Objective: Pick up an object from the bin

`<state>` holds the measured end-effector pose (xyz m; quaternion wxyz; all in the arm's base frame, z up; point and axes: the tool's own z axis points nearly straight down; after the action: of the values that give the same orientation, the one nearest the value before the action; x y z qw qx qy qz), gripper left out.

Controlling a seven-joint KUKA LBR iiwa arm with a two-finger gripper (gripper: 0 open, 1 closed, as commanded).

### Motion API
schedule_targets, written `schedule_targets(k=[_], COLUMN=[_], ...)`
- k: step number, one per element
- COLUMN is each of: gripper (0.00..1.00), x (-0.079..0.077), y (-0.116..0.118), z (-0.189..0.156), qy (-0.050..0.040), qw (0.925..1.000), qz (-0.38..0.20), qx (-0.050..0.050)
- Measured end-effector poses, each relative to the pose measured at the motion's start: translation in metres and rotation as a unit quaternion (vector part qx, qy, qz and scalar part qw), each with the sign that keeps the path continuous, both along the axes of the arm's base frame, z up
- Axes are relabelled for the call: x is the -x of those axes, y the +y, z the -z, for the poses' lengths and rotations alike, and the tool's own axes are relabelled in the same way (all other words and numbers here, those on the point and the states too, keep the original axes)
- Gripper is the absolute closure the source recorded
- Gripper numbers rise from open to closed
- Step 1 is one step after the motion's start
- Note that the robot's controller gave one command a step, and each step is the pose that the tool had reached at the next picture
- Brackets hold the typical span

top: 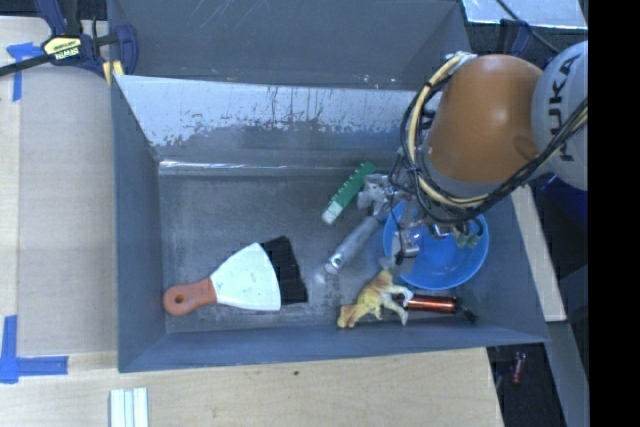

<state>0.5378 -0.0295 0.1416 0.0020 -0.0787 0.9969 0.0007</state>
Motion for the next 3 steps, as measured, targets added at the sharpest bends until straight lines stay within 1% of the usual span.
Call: schedule_targets(k=[1, 2, 3], gripper=[1.0, 1.0, 1.0], x=[-0.05, -0.05, -0.012], y=[-0.101, -0.1, -0.076], z=[0.063, 0.063, 0.002], qy=[0.0005, 0.0005, 0.0029], qw=[0.9953, 0.9954, 0.9961], qz=[-0.096, -0.096, -0.088], qx=[0.0, 0.0, -0.001])
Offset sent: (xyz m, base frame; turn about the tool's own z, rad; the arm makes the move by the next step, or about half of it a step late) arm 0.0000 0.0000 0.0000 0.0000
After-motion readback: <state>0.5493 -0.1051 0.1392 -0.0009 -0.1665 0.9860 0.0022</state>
